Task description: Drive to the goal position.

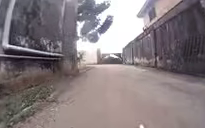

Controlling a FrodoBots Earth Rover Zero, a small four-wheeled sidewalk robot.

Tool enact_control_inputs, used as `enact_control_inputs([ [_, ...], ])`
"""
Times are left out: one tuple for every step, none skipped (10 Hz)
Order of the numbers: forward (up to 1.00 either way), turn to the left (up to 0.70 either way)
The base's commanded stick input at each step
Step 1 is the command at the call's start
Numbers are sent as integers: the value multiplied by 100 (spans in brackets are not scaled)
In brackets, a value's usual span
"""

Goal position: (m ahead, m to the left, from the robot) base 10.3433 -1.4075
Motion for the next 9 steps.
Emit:
enact_control_inputs([
  [50,-21],
  [50,-6],
  [50,0],
  [50,0],
  [50,0],
  [50,0],
  [50,0],
  [50,0],
  [50,0],
])
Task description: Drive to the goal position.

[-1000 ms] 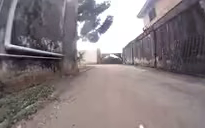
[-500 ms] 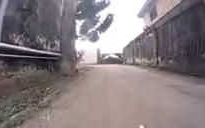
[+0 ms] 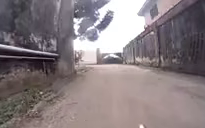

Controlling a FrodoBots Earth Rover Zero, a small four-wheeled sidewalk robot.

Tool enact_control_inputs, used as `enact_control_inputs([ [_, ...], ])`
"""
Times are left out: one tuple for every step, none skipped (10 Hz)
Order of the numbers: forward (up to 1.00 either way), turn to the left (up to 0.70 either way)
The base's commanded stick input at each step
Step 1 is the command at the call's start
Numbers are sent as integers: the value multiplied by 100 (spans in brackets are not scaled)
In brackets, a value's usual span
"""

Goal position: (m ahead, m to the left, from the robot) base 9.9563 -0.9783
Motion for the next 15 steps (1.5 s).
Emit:
enact_control_inputs([
  [50,0],
  [50,0],
  [50,0],
  [50,0],
  [50,0],
  [50,0],
  [50,0],
  [50,0],
  [50,0],
  [50,0],
  [50,0],
  [50,0],
  [50,0],
  [50,0],
  [50,0],
])
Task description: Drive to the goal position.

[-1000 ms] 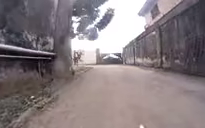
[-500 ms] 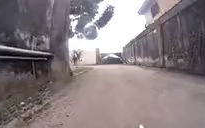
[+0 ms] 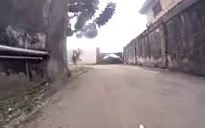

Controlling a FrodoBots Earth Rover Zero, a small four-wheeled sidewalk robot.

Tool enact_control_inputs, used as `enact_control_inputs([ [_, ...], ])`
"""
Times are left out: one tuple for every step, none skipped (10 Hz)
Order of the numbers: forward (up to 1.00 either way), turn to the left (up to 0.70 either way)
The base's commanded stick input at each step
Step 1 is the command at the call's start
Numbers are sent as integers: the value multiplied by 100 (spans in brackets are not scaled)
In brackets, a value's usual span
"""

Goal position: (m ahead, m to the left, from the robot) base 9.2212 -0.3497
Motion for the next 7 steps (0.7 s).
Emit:
enact_control_inputs([
  [50,0],
  [50,0],
  [50,0],
  [50,0],
  [50,0],
  [50,0],
  [50,0],
])
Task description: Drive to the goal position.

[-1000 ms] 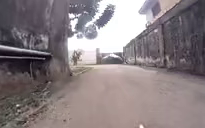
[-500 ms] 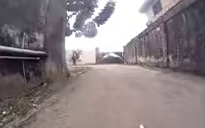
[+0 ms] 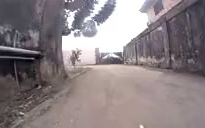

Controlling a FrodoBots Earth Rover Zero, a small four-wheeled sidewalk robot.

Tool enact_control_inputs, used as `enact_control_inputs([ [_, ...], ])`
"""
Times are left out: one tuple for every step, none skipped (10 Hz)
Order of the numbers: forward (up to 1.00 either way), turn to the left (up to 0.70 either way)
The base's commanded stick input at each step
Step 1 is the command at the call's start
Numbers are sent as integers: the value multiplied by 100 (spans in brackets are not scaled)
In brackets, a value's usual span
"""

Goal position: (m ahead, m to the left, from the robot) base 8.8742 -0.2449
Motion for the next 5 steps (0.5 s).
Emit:
enact_control_inputs([
  [50,0],
  [50,0],
  [50,0],
  [50,0],
  [50,0],
])
